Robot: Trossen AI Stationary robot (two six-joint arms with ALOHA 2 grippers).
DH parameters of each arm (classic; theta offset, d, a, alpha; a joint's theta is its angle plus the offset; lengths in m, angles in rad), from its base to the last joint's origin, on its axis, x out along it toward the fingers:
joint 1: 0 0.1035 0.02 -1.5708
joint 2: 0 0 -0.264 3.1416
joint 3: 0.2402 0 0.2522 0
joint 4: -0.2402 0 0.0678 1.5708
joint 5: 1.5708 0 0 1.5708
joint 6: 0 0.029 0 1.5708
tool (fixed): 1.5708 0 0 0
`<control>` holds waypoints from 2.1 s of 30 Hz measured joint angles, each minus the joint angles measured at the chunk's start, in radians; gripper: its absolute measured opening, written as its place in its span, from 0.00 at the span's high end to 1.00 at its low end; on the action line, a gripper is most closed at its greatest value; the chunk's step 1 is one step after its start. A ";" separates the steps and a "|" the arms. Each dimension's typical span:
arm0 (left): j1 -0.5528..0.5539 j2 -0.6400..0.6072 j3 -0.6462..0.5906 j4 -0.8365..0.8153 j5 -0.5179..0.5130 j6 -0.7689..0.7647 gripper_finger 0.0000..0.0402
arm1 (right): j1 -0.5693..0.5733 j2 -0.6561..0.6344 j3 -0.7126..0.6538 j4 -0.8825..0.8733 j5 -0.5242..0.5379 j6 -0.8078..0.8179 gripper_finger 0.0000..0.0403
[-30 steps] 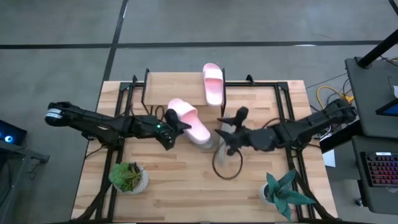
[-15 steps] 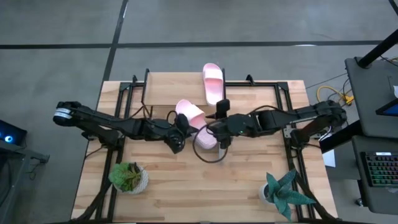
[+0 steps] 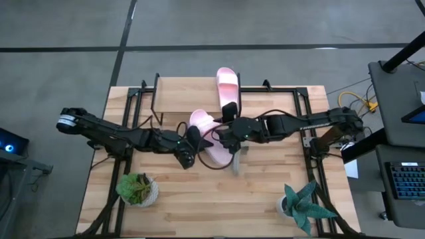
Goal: Pick and place slides into the shelf
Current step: Put the pink slipper on the shelf
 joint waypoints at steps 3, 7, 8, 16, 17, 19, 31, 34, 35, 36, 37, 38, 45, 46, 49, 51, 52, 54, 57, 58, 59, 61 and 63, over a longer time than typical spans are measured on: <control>-0.004 -0.001 0.000 0.005 0.003 0.000 0.86 | -0.009 0.005 0.010 0.007 -0.024 -0.002 0.52; -0.011 0.003 0.004 0.004 0.010 0.008 0.86 | -0.021 0.008 0.011 0.003 -0.050 -0.002 0.52; -0.013 0.005 0.006 0.008 0.011 0.018 0.86 | -0.025 0.008 0.011 0.003 -0.059 -0.002 0.53; -0.011 0.011 0.006 0.028 0.012 0.024 0.86 | -0.026 0.023 0.012 0.004 -0.071 -0.006 0.62; -0.011 0.011 0.006 0.028 0.012 0.023 0.86 | -0.026 0.023 0.012 0.003 -0.070 -0.010 0.65; -0.011 0.011 0.006 0.027 0.013 0.023 0.86 | -0.026 0.025 0.012 0.002 -0.068 -0.014 0.73; -0.011 -0.012 0.006 0.053 -0.033 -0.255 0.57 | -0.026 0.029 0.012 0.032 0.041 -0.038 0.97; -0.011 -0.055 0.003 -0.006 -0.018 -0.419 0.49 | -0.026 0.029 0.012 0.054 0.083 -0.048 0.97; -0.011 -0.073 0.003 -0.022 0.004 -0.454 0.46 | -0.027 0.029 0.012 0.058 0.103 -0.052 0.97; -0.012 -0.094 0.002 -0.039 0.010 -0.486 0.44 | -0.031 0.029 0.012 0.065 0.122 -0.057 0.98; -0.013 -0.116 -0.004 -0.048 0.008 -0.516 0.43 | -0.035 0.029 0.012 0.072 0.137 -0.058 0.98; -0.013 -0.140 -0.010 -0.058 0.000 -0.545 0.42 | -0.043 0.029 0.012 0.077 0.143 -0.055 0.98; -0.012 -0.346 -0.046 -0.184 -0.041 -0.762 0.40 | -0.107 0.031 0.011 0.127 0.146 -0.005 0.98; -0.012 -0.374 -0.047 -0.196 -0.047 -0.799 0.40 | -0.115 0.031 0.011 0.141 0.146 -0.004 0.98; -0.012 -0.453 -0.051 -0.237 -0.076 -0.912 0.40 | -0.142 0.031 0.011 0.202 0.146 -0.002 0.98; -0.012 -0.497 -0.059 -0.246 -0.104 -0.976 0.40 | -0.162 0.031 0.011 0.249 0.146 -0.001 0.98; -0.012 -0.521 -0.064 -0.249 -0.120 -1.001 0.40 | -0.172 0.031 0.011 0.270 0.146 0.000 0.98; -0.012 -0.563 -0.077 -0.264 -0.146 -1.042 0.40 | -0.192 0.031 0.011 0.299 0.145 0.010 0.98; -0.012 -0.622 -0.101 -0.274 -0.165 -1.106 0.40 | -0.225 0.047 0.011 0.336 0.145 0.015 0.98; -0.012 -0.638 -0.109 -0.276 -0.165 -1.121 0.40 | -0.237 0.054 0.011 0.329 0.144 0.018 0.98; -0.012 -0.651 -0.117 -0.275 -0.165 -1.138 0.40 | -0.246 0.067 0.011 0.330 0.146 0.024 0.98; -0.011 -0.675 -0.125 -0.304 -0.165 -1.162 0.40 | -0.268 0.092 0.017 0.326 0.144 0.052 0.98; -0.011 -0.685 -0.129 -0.324 -0.166 -1.172 0.40 | -0.286 0.123 0.033 0.314 0.144 0.063 0.98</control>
